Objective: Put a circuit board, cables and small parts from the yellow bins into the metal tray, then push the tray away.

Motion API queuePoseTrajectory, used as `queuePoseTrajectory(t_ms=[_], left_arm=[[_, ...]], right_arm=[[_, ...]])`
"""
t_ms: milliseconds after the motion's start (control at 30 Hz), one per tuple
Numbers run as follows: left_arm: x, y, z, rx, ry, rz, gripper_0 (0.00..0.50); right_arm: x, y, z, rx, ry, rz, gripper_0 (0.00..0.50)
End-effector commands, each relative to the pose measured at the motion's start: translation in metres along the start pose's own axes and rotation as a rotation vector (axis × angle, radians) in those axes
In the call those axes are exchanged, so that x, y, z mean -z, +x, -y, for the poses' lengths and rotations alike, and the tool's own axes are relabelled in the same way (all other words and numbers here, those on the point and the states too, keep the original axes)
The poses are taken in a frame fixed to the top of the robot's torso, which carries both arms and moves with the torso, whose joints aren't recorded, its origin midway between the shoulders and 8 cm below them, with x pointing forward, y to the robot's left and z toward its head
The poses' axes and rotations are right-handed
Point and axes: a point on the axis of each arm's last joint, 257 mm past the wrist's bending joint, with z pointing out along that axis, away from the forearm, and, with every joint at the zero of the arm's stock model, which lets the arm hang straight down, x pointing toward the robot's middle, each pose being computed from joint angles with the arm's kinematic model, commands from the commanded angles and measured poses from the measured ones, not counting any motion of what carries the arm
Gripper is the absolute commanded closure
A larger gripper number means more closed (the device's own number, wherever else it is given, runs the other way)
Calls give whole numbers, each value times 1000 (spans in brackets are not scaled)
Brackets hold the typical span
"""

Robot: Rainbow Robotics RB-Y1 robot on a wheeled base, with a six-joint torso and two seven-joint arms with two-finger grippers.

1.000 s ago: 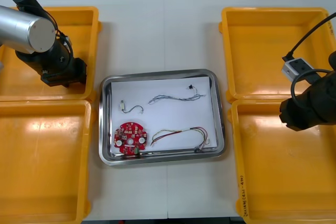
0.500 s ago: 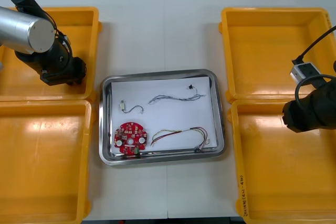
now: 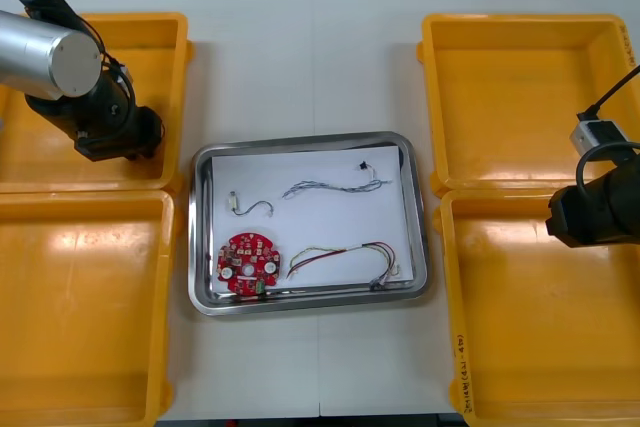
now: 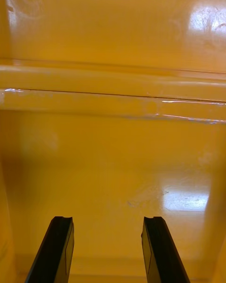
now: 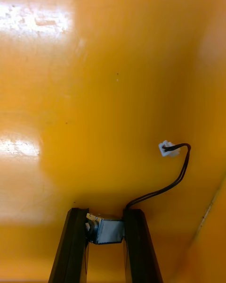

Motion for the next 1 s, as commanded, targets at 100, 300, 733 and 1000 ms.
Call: queuePoseTrajectory(t_ms=[100,300,733,1000], left_arm=[[42,-11,-4,-105,1,22,500],[80,-13,-11,-100,-6,20,500],[160,-18,-21,-68,15,62,500],[196,-19,-26,-78,-5,114,500]], right_arm=[[9,-2,9,-83,-25,22,67],[25,-10,14,-101,-74,51,61],[40,-15,22,-108,-59,74,58],[47,-25,29,-134,-36,107,58]])
